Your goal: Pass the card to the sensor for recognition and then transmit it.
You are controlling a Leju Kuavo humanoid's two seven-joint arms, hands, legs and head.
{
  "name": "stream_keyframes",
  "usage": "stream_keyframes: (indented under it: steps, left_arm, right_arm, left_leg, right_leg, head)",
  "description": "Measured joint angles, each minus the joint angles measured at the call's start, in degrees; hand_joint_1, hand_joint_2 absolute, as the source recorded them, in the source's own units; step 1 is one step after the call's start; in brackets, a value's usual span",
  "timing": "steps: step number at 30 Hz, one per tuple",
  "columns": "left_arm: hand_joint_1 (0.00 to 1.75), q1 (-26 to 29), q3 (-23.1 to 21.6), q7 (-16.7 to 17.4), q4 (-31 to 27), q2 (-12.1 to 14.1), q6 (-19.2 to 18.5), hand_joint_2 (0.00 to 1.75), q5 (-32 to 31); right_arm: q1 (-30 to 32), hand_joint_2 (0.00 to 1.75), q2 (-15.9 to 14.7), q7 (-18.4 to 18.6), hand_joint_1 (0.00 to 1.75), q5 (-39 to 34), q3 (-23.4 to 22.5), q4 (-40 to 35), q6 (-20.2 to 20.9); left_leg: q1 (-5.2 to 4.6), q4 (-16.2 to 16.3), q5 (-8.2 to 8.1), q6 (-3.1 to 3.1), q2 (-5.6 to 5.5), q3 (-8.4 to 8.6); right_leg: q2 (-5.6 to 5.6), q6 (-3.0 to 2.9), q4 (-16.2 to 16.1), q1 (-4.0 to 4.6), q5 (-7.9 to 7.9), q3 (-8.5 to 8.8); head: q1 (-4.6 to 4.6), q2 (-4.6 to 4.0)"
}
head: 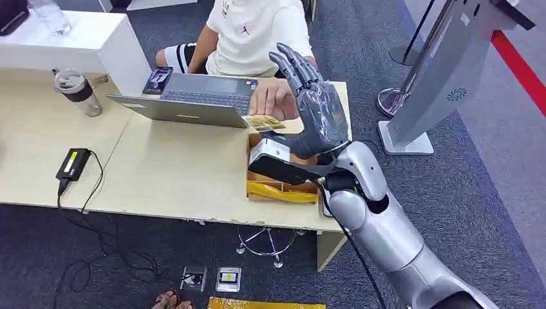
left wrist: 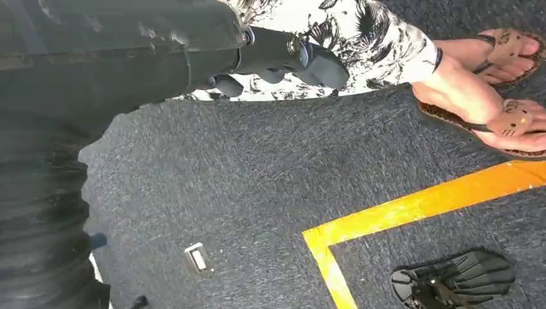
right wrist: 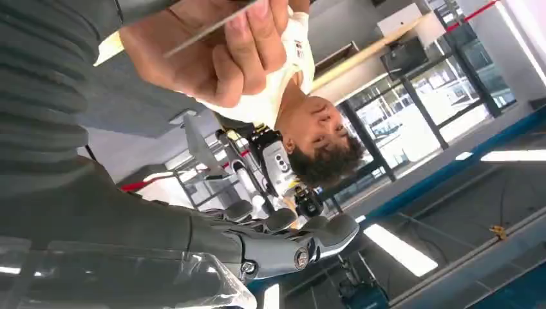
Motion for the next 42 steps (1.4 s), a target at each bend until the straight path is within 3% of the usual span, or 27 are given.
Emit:
stream_keyframes:
  steps: [1, 2, 3, 20, 27, 31, 42]
  left_arm:
    - [0.0, 0.0, -0.04, 0.0, 0.0, 0.0, 0.0, 1.75, -0.02]
    - [0.0, -0.01, -0.04, 0.0, 0.0, 0.0, 0.0, 1.75, -0.04]
    - [0.0, -0.01, -0.07, -0.02, 0.0, 0.0, 0.0, 1.75, -0.09]
    - [0.0, -0.02, -1.55, -1.66, 0.0, 0.11, -0.11, 1.75, -1.05]
    - [0.0, -0.02, -2.12, -1.38, 0.0, 0.2, -0.28, 1.75, 0.0]
    - [0.0, -0.02, -2.23, -0.09, 0.0, 0.2, -0.11, 1.75, 0.92]
    - [0.0, -0.02, -2.29, 2.66, 0.0, 0.15, 0.44, 1.75, 3.12]
  right_arm:
    - [0.0, 1.75, 0.09, 0.07, 0.07, 0.04, 0.15, 0.15, 0.13]
    - [0.0, 1.75, 0.11, 0.11, 1.43, 0.07, 0.37, 0.24, 0.26]
    - [0.0, 1.75, 0.17, 0.18, 1.73, 0.11, 0.54, 0.41, 0.35]
    - [0.54, 1.75, 0.48, 2.71, 1.75, 0.98, 2.23, 1.25, 2.69]
    - [4.9, 1.75, 0.52, 7.37, 1.75, 0.38, 2.25, -0.85, 2.69]
    - [6.52, 1.75, 0.52, 7.3, 1.75, -3.37, 1.84, -0.85, -0.31]
    - [11.78, 1.75, -0.02, 3.78, 1.75, -17.78, -1.97, 5.45, -14.93]
  left_leg:
    - [0.0, 0.0, 0.0, 0.0, 0.0, 0.0]
    - [0.0, 0.0, 0.0, 0.0, 0.0, 0.01]
    - [0.0, 0.0, 0.0, 0.0, 0.0, 0.01]
    - [0.0, 0.0, 0.0, 0.0, 0.04, 0.05]
    - [0.0, 0.0, -0.01, -0.01, 0.04, 0.04]
    - [0.0, 0.0, -0.01, -0.02, 0.11, 0.05]
    - [0.0, 0.0, -0.02, -0.02, 0.13, 0.04]
  right_leg:
    - [0.0, 0.0, 0.0, 0.0, 0.0, 0.0]
    - [0.0, 0.0, 0.0, 0.0, 0.0, 0.0]
    - [0.0, 0.0, 0.0, 0.0, 0.0, 0.0]
    - [0.04, 0.0, 0.0, 0.0, 0.0, -0.01]
    - [0.04, 0.0, 0.0, 0.0, 0.0, -0.01]
    - [0.09, 0.0, -0.01, 0.0, 0.0, -0.03]
    - [0.13, 0.0, -0.01, 0.0, 0.0, -0.03]
  head:
    - [-0.02, 0.0]
    - [0.0, 0.0]
    - [0.0, 0.0]
    - [0.0, 0.0]
    - [0.0, 0.0]
    - [0.0, 0.0]
    - [0.0, 0.0]
